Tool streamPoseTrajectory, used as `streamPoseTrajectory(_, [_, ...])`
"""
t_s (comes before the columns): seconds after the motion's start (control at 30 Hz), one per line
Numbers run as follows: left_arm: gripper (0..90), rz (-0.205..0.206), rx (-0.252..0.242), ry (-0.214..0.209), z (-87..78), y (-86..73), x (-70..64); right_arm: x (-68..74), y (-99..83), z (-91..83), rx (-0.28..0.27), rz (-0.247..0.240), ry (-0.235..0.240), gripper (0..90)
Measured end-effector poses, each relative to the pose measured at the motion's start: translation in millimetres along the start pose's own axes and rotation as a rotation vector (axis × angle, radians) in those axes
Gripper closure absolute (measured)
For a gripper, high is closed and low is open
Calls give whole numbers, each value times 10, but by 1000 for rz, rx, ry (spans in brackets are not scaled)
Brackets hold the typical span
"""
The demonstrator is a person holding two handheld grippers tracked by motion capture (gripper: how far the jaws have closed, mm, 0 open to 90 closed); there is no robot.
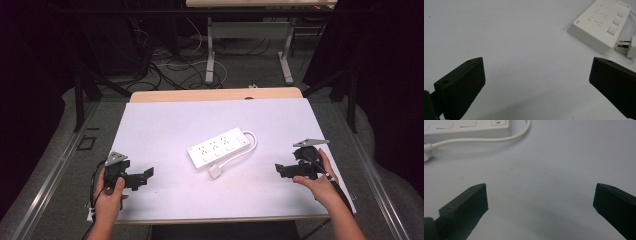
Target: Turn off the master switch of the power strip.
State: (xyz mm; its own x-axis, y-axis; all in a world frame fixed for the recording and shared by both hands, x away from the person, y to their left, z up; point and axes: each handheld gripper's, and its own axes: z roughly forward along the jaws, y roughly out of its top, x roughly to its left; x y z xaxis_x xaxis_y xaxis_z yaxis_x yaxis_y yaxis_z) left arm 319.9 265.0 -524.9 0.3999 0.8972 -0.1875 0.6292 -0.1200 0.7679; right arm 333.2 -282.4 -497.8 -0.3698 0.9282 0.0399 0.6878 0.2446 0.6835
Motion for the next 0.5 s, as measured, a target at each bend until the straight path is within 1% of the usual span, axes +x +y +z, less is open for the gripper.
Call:
streamPoseTrajectory(0.03, [4,-2,-7,1,5,-4,-1,-23,-28,-1,3,11,-3,0])
streamPoseTrajectory(0.1, [4,-2,-4,3,1,-4,0,-72,-85,0,7,31,-10,0])
streamPoseTrajectory(0.13, [4,-2,-5,3,0,-3,1,-105,-113,2,5,25,-15,0])
streamPoseTrajectory(0.17, [4,8,-3,5,-4,-2,8,-120,-143,0,13,43,-19,0])
streamPoseTrajectory(0.27, [4,8,-3,7,0,-3,8,-190,-226,10,18,59,-25,0])
streamPoseTrajectory(0.33, [4,7,-6,5,4,-4,5,-230,-277,20,14,58,-36,0])
streamPoseTrajectory(0.37, [4,9,2,3,-1,0,7,-244,-300,31,9,62,-41,0])
streamPoseTrajectory(0.4, [4,12,7,1,-2,2,9,-266,-323,39,6,50,-39,0])
streamPoseTrajectory(0.43, [4,12,11,-1,-2,2,8,-266,-343,46,7,66,-44,0])
streamPoseTrajectory(0.47, [4,13,17,-3,-3,3,8,-278,-363,48,10,69,-47,0])
streamPoseTrajectory(0.5, [4,8,-2,7,12,-5,-1,-294,-380,59,6,65,-51,0])
